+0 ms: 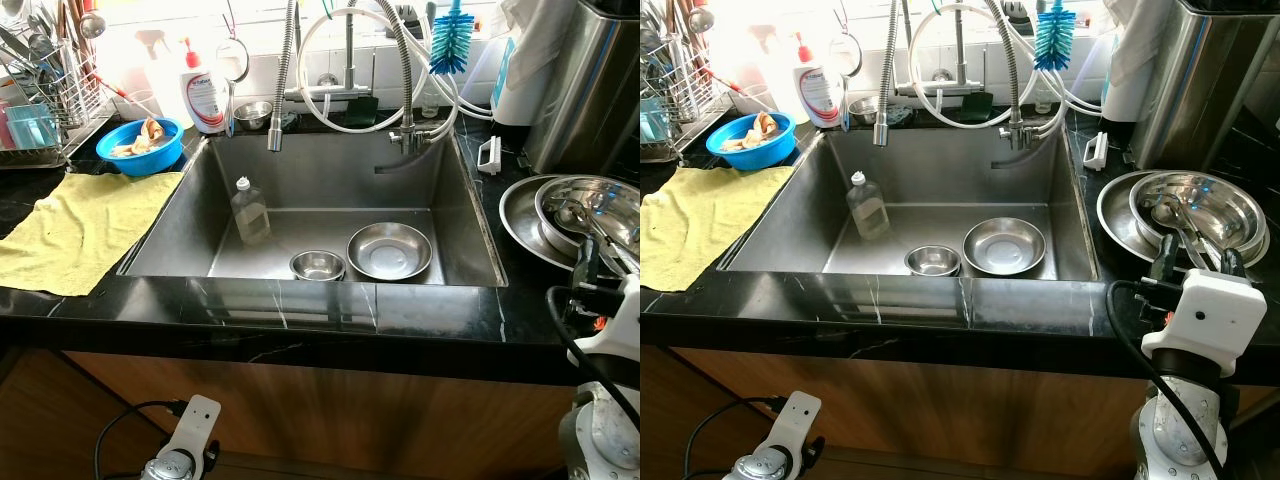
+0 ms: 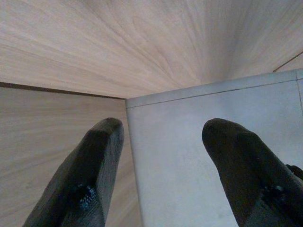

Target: Kitchen organization

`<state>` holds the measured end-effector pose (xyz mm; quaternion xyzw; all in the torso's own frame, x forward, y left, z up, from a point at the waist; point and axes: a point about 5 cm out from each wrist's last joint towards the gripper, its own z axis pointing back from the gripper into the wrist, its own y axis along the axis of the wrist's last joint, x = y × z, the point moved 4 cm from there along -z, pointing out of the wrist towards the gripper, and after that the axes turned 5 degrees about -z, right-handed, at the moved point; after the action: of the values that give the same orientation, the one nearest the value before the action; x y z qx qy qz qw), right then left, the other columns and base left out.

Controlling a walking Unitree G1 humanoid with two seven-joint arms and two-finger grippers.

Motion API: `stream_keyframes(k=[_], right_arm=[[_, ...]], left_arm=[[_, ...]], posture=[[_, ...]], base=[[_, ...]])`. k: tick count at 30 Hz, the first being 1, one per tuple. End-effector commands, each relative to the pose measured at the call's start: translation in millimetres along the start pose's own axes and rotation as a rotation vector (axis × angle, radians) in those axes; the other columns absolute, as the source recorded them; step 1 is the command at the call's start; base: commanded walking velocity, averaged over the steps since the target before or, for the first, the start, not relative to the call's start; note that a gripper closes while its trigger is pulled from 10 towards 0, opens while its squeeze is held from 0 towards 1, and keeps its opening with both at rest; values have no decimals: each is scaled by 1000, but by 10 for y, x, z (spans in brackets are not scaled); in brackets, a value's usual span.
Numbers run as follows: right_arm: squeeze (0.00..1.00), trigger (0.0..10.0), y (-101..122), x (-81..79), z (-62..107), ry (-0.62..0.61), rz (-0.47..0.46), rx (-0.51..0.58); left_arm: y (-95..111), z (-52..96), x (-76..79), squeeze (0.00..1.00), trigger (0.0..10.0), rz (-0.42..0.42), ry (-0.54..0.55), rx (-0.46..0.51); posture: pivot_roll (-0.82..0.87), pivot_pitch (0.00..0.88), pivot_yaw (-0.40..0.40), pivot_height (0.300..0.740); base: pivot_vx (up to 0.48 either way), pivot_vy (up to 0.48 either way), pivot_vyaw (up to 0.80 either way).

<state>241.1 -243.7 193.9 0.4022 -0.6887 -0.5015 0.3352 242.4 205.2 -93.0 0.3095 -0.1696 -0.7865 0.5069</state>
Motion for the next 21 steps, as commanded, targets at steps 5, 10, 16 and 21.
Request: stream_keyframes(k=[5, 10, 16, 21], right_arm=[[0, 10000, -33, 36, 11, -29, -18, -16], [0, 10000, -59, 39, 8, -31, -30, -29], [0, 10000, -106, 0, -1, -7, -42, -55], [0, 10000, -125, -30, -4, 8, -45, -65]], left_arm=[[-62, 11, -32, 0, 10000, -7, 3, -18], [-63, 12, -35, 0, 10000, -8, 4, -17], [-61, 11, -34, 0, 10000, -10, 4, -17], [-62, 11, -37, 0, 10000, -10, 6, -17]], posture=[[-201, 0, 101, 740], [-198, 0, 101, 740], [-199, 0, 102, 740], [-197, 0, 100, 740]], base=[[0, 0, 0], [0, 0, 0], [0, 0, 0], [0, 0, 0]])
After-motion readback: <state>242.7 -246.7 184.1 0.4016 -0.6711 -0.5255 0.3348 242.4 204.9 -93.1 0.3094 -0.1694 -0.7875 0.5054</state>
